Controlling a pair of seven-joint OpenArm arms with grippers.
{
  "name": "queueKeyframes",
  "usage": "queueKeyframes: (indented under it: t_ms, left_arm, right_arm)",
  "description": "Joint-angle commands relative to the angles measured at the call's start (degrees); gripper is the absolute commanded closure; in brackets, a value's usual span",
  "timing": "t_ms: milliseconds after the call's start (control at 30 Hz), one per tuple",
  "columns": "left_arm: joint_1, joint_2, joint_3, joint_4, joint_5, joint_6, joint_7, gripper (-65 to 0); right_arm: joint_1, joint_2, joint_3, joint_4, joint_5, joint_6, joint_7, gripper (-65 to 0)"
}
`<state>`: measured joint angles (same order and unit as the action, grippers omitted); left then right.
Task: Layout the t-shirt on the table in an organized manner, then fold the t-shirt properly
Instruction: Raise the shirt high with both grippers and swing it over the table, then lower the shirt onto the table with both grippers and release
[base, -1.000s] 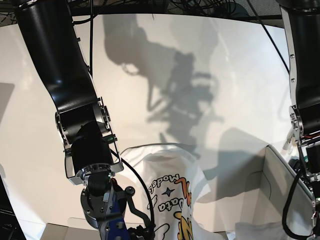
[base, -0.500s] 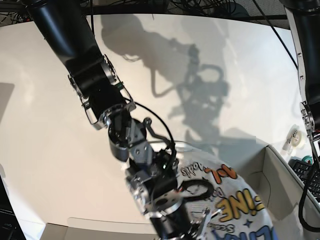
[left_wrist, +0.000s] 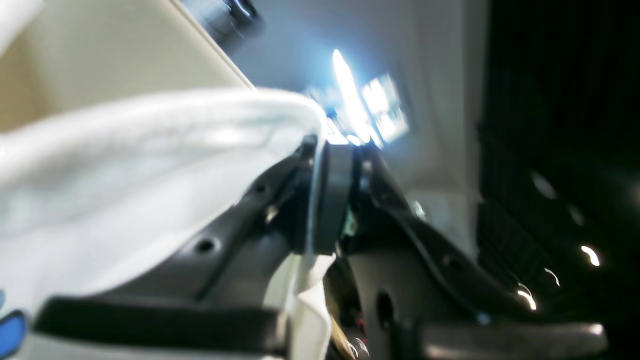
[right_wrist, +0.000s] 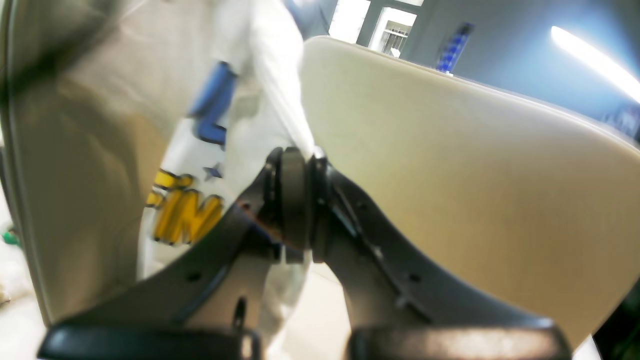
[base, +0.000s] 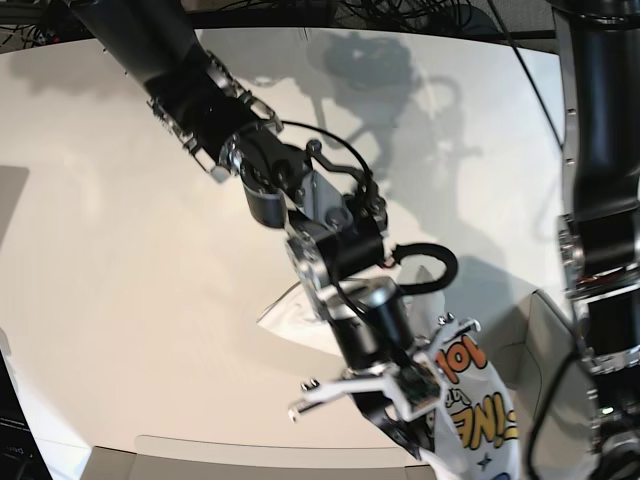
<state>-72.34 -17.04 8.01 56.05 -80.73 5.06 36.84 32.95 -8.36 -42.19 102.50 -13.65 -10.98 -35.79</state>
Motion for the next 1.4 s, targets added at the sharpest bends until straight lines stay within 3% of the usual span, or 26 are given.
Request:
queueKeyframes:
  t_ms: [0,200,233,333,400,533,600,700,800,1200,1367]
  left_arm:
    - [-1.3,1.3,-0.1,1.7,-1.0,-0.8,-1.2,-0.6]
    - [12.6,16.7,1.4,2.5,1.2,-1.1,0.4,-0.6]
    - [14.4,18.9,3.4,2.4,3.1,-1.1,-0.1,-0.6]
    - [19.6,23.5,8.3,0.8,8.2,-1.4,-3.1,-0.5]
    - [22.6,26.0,10.9,-0.6,9.8,-3.5,-4.8,-0.5]
    - [26.6,26.0,19.1,-3.4,9.6,-5.4,-9.8,-0.5]
    - [27.8,26.0,23.6,-3.4,9.6,-5.4,-12.7,-0.5]
    - [29.1,26.0,28.3,-3.0,9.6,-5.4,-16.0,-0.5]
    - [29.8,26.0,32.6,-1.7,9.6,-5.3,-18.9,-0.4]
    - [29.7,26.0,34.6,1.7,9.6,-5.3,-20.4,-0.4]
    - [29.6,26.0,40.6,2.5,9.6,-5.3,-23.6,-1.5]
  right_arm:
    - [-1.3,-0.6,1.6,2.2,-0.8,-0.9,1.3,0.0]
    - [-18.4,-0.6,10.6,13.3,-0.7,-1.5,1.4,0.0]
    - [-21.4,0.8,11.9,15.0,-0.7,-1.5,1.8,0.0]
    - [-32.3,4.4,15.9,15.4,-0.7,-1.5,11.2,0.0]
    - [-40.6,6.8,18.8,15.1,-0.7,-1.5,18.5,0.0]
    - [-52.1,9.3,24.8,15.0,-0.7,-1.5,26.8,0.0]
    - [-55.2,9.8,26.9,14.9,-0.7,-1.2,27.5,0.0]
    - [-58.4,13.1,27.7,14.7,-0.7,-1.2,27.5,0.0]
    - [-60.8,13.7,28.6,14.6,-0.7,-1.5,27.4,0.0]
    - [-66.9,13.7,47.8,13.9,-0.5,-1.2,27.4,0.0]
    - [-68.9,13.5,52.3,13.7,-0.5,-1.2,27.4,0.0]
